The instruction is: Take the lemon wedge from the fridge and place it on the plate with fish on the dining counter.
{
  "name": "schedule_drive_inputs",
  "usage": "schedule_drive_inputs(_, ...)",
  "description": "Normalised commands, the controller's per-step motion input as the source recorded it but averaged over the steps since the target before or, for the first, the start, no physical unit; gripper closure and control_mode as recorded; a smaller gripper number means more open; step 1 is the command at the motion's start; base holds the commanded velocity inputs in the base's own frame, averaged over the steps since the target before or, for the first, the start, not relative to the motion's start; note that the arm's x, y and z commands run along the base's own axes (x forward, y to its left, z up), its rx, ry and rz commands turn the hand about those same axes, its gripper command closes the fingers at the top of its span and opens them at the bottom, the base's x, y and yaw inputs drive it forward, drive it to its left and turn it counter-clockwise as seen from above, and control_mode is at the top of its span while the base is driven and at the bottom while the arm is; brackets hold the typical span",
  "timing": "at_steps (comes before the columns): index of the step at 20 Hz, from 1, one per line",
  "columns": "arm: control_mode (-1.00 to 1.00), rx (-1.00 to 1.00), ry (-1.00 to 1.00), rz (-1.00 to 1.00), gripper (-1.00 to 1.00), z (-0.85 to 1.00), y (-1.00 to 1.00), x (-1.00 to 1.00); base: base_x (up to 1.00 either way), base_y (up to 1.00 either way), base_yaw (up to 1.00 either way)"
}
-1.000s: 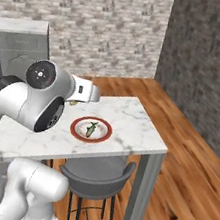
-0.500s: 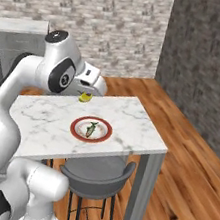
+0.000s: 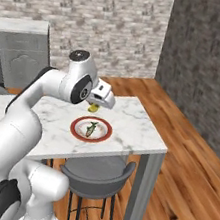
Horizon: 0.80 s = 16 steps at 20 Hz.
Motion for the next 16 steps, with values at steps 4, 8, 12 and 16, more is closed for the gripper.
schedule_drive_inputs(4, -1.00, 0.10, 0.00, -0.01, 1.00, -0.34, 0.20, 0.99, 0.00, 0.00, 0.00)
schedule_drive_inputs(8, -1.00, 0.00, 0.01, -0.01, 1.00, -0.19, 0.16, 0.88, 0.00, 0.00, 0.00)
schedule_drive_inputs(12, -1.00, -0.04, 0.17, 0.00, 1.00, -0.21, 0.00, 0.50, 0.00, 0.00, 0.00)
schedule_drive_inputs(16, -1.00, 0.00, 0.25, 0.00, 1.00, -0.55, 0.00, 0.35, 0.00, 0.00, 0.00)
